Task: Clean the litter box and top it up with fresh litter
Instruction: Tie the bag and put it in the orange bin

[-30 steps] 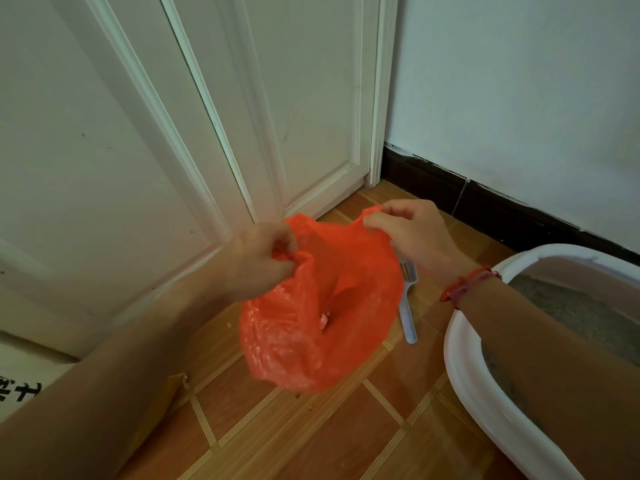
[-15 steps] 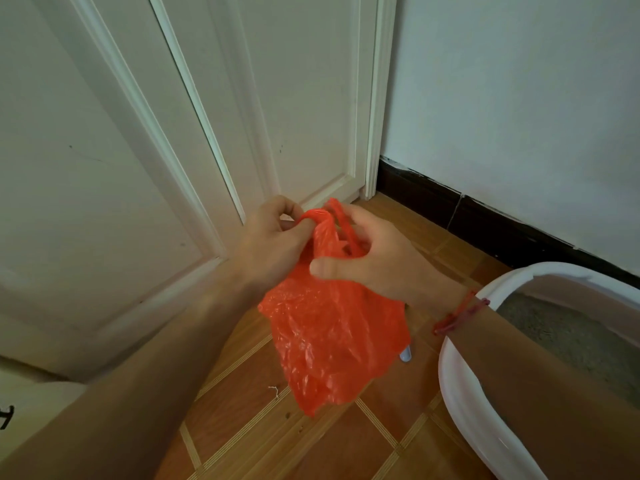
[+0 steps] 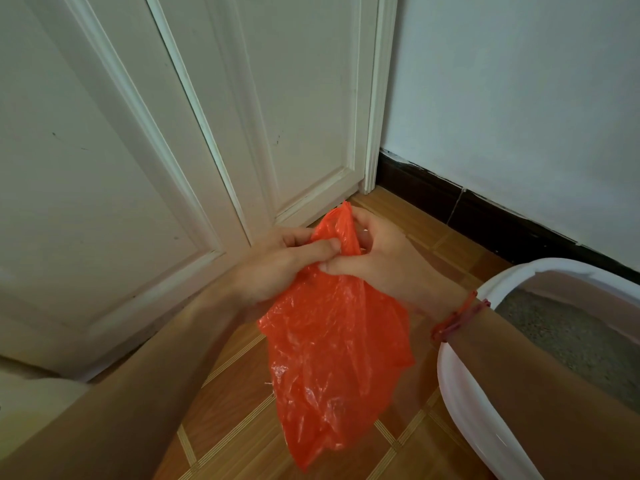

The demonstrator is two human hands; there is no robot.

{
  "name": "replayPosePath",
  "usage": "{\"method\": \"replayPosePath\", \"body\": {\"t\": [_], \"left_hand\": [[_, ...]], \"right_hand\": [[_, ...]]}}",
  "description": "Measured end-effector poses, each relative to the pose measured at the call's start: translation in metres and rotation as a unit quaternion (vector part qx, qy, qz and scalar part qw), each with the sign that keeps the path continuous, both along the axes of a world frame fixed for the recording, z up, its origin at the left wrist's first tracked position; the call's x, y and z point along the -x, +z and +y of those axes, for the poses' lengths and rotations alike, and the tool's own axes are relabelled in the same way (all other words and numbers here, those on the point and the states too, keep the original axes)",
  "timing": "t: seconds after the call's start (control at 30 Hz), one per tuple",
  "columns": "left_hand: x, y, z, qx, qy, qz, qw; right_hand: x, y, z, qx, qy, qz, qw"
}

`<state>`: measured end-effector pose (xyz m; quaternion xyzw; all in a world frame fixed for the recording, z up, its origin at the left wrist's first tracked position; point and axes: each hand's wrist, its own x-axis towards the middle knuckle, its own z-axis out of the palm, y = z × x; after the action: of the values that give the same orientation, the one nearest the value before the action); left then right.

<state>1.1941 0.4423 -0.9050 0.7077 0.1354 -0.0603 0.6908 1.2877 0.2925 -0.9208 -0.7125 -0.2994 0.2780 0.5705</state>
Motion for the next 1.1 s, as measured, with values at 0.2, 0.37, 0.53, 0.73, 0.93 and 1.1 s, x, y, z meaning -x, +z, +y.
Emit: {"method": "replayPosePath", "body": {"t": [0.2, 0.37, 0.53, 0.73, 0.93, 1.1], "left_hand": [[0.001, -0.006, 0.002, 0.157, 0.036, -0.031, 0.986], [0.001, -0.001, 0.005, 0.189, 0.013, -0.015, 0.982], [-0.003, -0.003, 0.006, 0.181, 0.074, -0.046, 0.980], [0.000, -0.006, 0.014, 0.127, 0.112, -0.044, 0.985], [0.003, -0.008, 0.025, 0.073, 0.095, -0.033, 0.992], [0.001, -0.007, 0.017, 0.093, 0.102, -0.050, 0.989]], "right_hand": [[-0.003, -0.003, -0.006, -0.087, 0.037, 0.108, 0.990], [-0.010, -0.012, -0.005, -0.085, -0.128, 0.082, 0.985], [-0.010, -0.003, -0.010, -0.130, -0.171, -0.055, 0.975], [-0.018, 0.009, -0.007, -0.209, -0.163, 0.086, 0.960], [-0.015, 0.024, -0.010, -0.308, -0.137, 0.243, 0.910], [-0.008, 0.007, -0.005, -0.131, -0.115, 0.070, 0.982]]}}
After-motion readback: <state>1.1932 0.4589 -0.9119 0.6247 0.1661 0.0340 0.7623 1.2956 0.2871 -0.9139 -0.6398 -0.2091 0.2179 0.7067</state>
